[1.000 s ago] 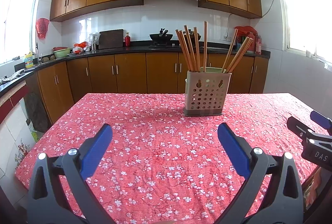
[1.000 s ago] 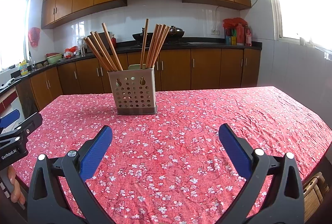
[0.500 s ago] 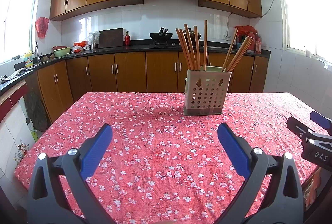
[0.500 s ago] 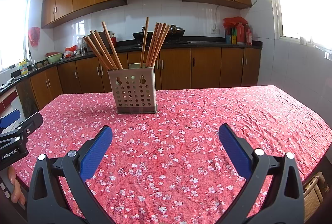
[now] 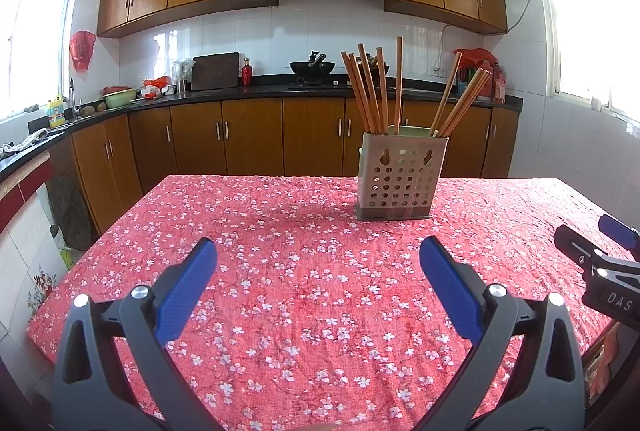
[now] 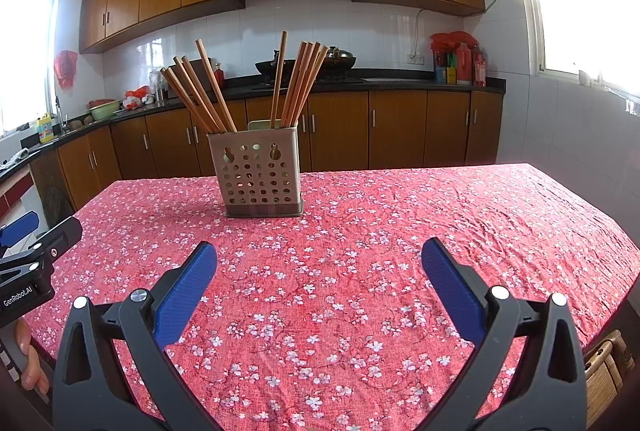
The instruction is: Organize utensils
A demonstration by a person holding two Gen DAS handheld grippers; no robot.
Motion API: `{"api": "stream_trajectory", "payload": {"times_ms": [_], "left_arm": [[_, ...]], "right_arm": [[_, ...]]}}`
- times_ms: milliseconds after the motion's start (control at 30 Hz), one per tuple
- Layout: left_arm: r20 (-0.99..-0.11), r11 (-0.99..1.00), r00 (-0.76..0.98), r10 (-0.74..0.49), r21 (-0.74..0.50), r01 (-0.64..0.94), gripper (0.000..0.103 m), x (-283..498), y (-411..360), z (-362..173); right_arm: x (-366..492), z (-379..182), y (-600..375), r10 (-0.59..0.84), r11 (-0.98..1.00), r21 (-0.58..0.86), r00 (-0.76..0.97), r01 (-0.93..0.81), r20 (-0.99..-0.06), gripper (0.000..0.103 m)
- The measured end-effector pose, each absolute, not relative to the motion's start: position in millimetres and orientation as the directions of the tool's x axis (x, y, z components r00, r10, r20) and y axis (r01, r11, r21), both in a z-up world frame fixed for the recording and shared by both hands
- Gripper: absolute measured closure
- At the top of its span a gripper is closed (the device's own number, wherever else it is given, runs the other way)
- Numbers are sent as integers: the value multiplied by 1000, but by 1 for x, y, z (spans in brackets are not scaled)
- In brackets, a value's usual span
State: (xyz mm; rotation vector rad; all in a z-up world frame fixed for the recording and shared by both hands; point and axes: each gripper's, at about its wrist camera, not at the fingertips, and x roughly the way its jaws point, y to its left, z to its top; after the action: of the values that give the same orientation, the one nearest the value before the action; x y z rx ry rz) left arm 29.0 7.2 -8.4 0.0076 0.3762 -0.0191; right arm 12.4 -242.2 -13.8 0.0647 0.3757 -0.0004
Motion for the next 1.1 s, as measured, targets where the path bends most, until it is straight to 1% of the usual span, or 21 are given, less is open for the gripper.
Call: {"api": "stream_trajectory", "payload": {"times_ms": [1100], "left_arm": [[-373, 1000, 928, -14, 5, 17, 4, 29, 3, -12]], "right_arm": [[12, -15, -242, 10, 998, 67, 929, 16, -370, 2]]}}
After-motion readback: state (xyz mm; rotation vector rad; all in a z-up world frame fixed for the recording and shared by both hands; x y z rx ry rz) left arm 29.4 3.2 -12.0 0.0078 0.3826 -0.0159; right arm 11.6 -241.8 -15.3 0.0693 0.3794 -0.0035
